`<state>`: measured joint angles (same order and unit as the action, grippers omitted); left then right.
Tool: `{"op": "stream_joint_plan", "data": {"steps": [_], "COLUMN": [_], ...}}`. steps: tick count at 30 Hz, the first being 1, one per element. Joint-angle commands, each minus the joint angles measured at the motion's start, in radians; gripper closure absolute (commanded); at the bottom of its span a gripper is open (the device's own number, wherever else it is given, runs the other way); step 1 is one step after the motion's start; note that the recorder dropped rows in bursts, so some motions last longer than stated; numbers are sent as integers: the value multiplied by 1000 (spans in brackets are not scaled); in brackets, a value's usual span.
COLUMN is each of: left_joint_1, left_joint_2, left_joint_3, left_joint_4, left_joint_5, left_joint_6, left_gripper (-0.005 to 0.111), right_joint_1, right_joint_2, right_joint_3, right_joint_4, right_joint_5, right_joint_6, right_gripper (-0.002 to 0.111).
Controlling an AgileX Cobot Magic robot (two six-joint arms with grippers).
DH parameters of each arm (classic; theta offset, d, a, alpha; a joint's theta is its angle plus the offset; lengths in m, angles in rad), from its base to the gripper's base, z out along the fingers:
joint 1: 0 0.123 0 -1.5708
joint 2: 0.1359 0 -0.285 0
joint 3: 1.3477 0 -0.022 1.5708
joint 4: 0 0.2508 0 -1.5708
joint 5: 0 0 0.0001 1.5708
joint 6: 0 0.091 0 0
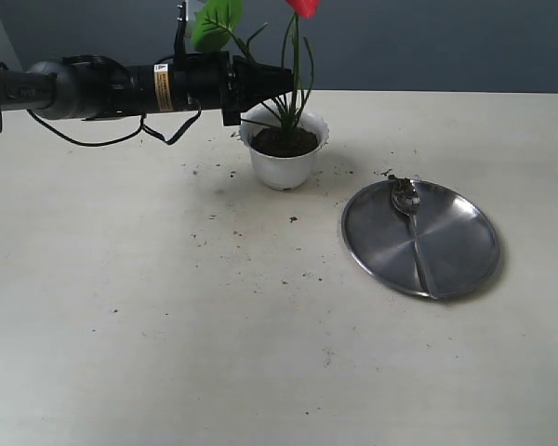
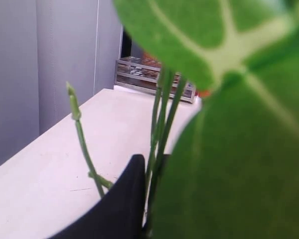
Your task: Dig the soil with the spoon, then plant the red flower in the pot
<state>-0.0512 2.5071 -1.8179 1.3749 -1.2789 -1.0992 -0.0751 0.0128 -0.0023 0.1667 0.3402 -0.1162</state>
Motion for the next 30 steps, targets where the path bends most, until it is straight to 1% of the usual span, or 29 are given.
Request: {"op": "stream_joint_plan", "data": {"steps": [1,5,9,12,23,30], "left_joint_1": [-11,-11,-11,-11,-9,27], "left_joint_2": [52,52,52,52,52,52], "left_joint_3": [23,23,23,23,23,23], "left_joint_4": [127,127,120,120,84,46], "left_joint_5": [123,113,108,108,87,58], "left_joint_6": [-23,-23,-21,-16,11,26], "left_gripper": [106,105,95,91,91,91], "right_joint_1": [-4,-4,-4,-4,-4,-4], "right_joint_2": [-4,-4,-4,-4,-4,-4], "right_joint_3": [2,2,2,2,2,2], "right_joint_4": [-1,-1,-1,-1,-1,-1], "right_joint_5": [-5,-5,-5,-5,-5,-5], "right_joint_6": [0,0,0,0,0,0], "right_gripper": [109,109,109,109,109,109]}}
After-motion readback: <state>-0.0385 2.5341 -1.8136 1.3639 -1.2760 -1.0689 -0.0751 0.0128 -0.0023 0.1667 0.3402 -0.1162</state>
